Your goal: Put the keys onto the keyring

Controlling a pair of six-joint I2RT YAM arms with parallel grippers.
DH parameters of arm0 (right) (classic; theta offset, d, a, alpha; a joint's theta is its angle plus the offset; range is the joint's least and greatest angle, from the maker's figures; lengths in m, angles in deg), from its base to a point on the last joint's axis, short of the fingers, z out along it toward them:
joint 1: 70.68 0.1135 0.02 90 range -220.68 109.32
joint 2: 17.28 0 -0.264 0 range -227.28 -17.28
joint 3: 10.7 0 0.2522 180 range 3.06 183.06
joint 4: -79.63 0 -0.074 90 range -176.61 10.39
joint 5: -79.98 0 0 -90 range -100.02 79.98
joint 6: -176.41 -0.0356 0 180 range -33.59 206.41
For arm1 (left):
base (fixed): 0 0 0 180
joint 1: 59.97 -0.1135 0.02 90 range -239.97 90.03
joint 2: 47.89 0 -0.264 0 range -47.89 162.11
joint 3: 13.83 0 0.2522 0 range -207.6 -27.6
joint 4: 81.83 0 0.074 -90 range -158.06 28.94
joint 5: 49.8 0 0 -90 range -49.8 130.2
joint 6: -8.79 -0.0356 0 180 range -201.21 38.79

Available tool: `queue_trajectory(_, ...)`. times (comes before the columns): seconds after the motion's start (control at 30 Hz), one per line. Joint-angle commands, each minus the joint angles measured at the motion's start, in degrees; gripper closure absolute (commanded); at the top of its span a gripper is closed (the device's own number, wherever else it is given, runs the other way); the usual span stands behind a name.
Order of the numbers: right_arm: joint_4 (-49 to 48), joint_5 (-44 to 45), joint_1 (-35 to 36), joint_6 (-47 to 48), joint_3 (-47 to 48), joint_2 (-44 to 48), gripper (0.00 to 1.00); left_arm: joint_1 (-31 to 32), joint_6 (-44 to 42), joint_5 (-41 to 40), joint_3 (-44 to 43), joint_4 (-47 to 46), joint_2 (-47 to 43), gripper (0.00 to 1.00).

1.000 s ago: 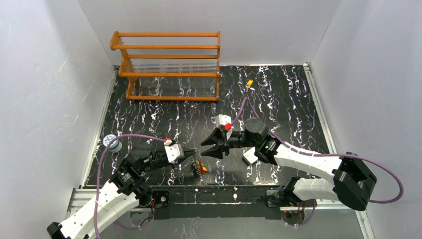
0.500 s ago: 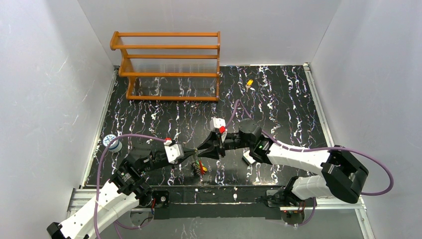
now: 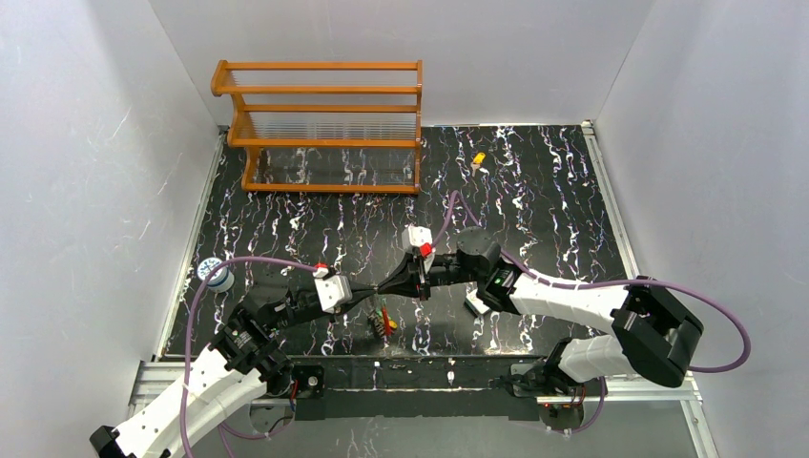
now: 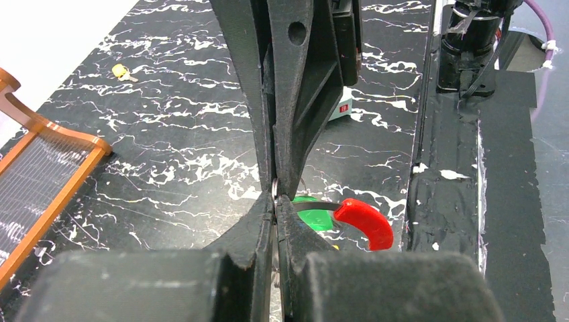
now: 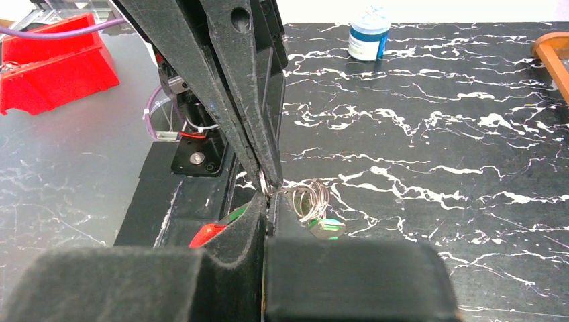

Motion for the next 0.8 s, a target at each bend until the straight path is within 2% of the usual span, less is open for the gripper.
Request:
queue_trajectory(0.0, -3.45, -0.66, 0.42, 0.93, 0.81, 0.18, 0.99, 0.28, 0.21, 1.30, -0.75, -2.40, 0.33, 1.00)
queue_trajectory(0.1, -0.96, -0.47, 0.40, 2.33, 0.99, 0.86, 0.99, 0.21, 0.35, 1.39, -0.81, -2.43, 0.65, 1.00)
queue_trajectory(0.2, 6.22, 1.12, 0.39, 5.87, 2.56, 2.04, 0.99, 0.23, 0.26, 0.98, -1.05, -2.13, 0.93, 0.98)
queue_trajectory(0.3, 17.67, 4.86, 0.34, 10.24, 5.74, 3.24, 0.99, 0.23, 0.64, 0.00, -1.09, -1.99, 1.15, 0.79)
queue_trajectory(0.4, 28.15, 7.36, 0.36, 13.99, 9.60, 3.48, 0.99, 0.22, 1.04, -0.32, -1.24, -1.94, 1.57, 0.73)
queue_trajectory(0.63, 51.08, 10.77, 0.65, 20.14, 20.90, -1.82, 0.99, 0.27, 1.24, 0.33, -1.60, -1.48, 3.65, 0.71)
queue_trajectory(0.77, 58.37, 11.45, 1.55, 22.14, 25.50, -4.74, 0.99, 0.24, 0.97, 0.45, -2.00, -0.73, 4.98, 0.71)
